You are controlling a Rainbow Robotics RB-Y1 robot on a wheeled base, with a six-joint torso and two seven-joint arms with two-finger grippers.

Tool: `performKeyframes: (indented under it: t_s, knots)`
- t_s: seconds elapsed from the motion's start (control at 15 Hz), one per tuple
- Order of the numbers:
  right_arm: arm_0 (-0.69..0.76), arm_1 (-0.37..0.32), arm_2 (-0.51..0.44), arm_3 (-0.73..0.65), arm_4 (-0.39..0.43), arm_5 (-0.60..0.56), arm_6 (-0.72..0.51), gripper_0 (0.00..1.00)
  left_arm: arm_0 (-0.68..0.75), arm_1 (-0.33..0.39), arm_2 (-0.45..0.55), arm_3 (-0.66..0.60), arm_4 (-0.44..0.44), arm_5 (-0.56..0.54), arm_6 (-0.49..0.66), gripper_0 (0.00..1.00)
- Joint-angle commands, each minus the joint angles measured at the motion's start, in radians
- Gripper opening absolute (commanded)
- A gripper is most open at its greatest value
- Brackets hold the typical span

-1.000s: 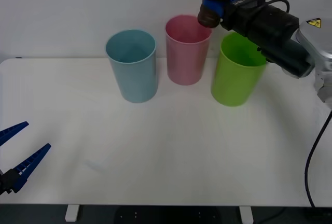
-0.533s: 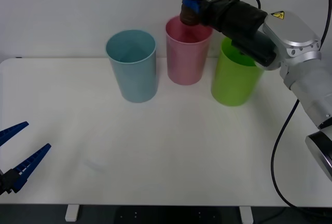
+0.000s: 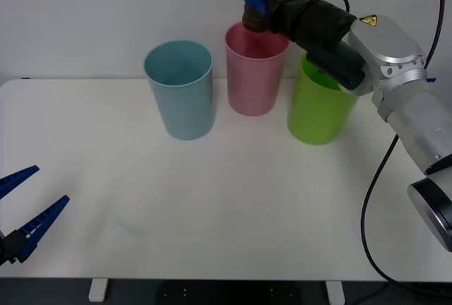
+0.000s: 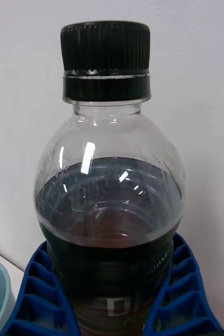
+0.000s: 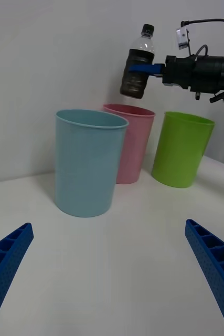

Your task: Grasp the object on the table and drop it into the matching bin: aluminum can to the light blue bin, PET bottle to the pink bin.

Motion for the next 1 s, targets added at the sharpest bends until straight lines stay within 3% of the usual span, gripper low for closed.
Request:
performKeyframes:
  t_s: [0.07,0.53,1.0]
  knots:
    - [0.001,0.0,0.0,0.0,-0.001,0.0,0.016,1.0,0.0,0.0,0.0,0.0,0.0,0.0,0.0,1.0]
    - [0.026,-0.013,-0.002,-0.031,-0.043,-0.001,0.039,1.0,0.0,0.0,0.0,0.0,0.0,0.0,0.0,1.0]
    - [0.251,-0.097,-0.023,-0.353,-0.046,0.012,0.041,1.0,0.0,0.0,0.0,0.0,0.0,0.0,0.0,1.0]
